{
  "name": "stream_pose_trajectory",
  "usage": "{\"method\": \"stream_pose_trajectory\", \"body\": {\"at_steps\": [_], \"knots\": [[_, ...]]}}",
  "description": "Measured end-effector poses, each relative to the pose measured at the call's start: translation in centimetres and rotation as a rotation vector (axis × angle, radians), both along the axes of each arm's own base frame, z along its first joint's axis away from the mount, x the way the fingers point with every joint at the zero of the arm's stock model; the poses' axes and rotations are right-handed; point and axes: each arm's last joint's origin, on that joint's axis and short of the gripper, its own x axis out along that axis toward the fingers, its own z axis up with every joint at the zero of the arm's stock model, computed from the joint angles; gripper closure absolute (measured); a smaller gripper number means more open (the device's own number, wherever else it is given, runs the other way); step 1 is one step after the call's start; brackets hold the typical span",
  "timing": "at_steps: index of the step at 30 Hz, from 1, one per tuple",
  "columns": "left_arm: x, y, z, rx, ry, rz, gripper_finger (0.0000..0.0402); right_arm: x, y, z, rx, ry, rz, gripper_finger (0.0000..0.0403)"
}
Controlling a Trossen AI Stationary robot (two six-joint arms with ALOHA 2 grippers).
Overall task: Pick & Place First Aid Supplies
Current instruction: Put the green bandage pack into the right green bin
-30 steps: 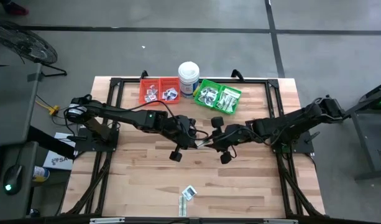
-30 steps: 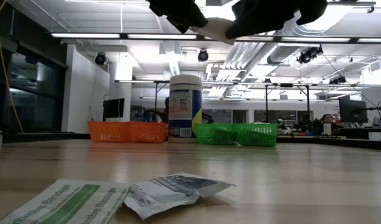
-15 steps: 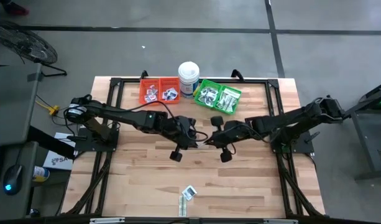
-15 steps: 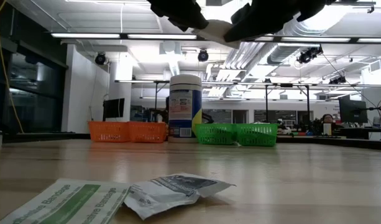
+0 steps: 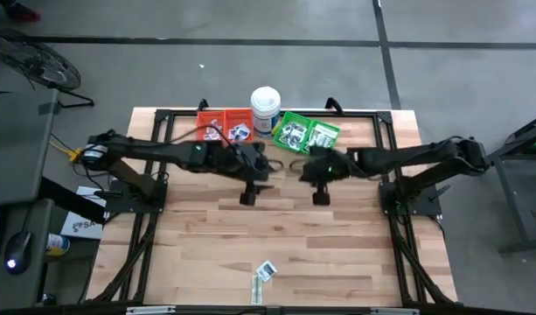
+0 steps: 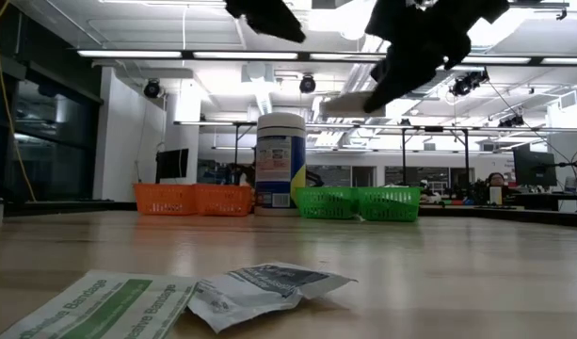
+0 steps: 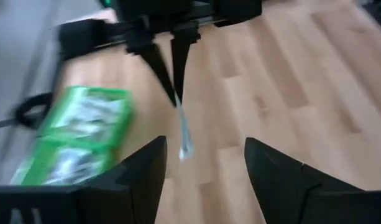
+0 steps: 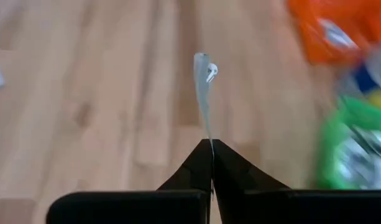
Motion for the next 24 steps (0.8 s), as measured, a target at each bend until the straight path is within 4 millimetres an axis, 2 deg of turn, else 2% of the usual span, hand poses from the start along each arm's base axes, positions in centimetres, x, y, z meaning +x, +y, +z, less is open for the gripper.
{"method": "stream_pose_trajectory", "body": {"at_steps": [5,9,13,18,21,24], "knots": [[-3.3,1.4,2.6,0.134,-0.008,0.131,0.0188,-3.0,-3.7,0.9,-0.001,0.088,-0.190,0.0403],[-5.7,1.8,3.8,0.232,0.020,0.218,0.0188,-5.2,-6.6,1.1,-0.014,0.159,-0.316,0.0403],[-7.3,2.4,4.5,0.235,0.013,0.232,0.0188,-6.8,-9.0,0.7,0.047,0.224,-0.397,0.0403],[-8.8,4.2,2.5,0.178,-0.016,0.184,0.0188,-8.1,-11.4,0.5,0.111,0.213,-0.471,0.0403],[-9.6,5.3,0.6,0.119,-0.088,0.152,0.0188,-8.7,-12.6,0.6,0.161,0.189,-0.511,0.0403],[-10.4,6.2,-1.3,0.052,-0.205,0.131,0.0188,-8.5,-13.8,0.8,0.278,0.135,-0.572,0.0403]]}}
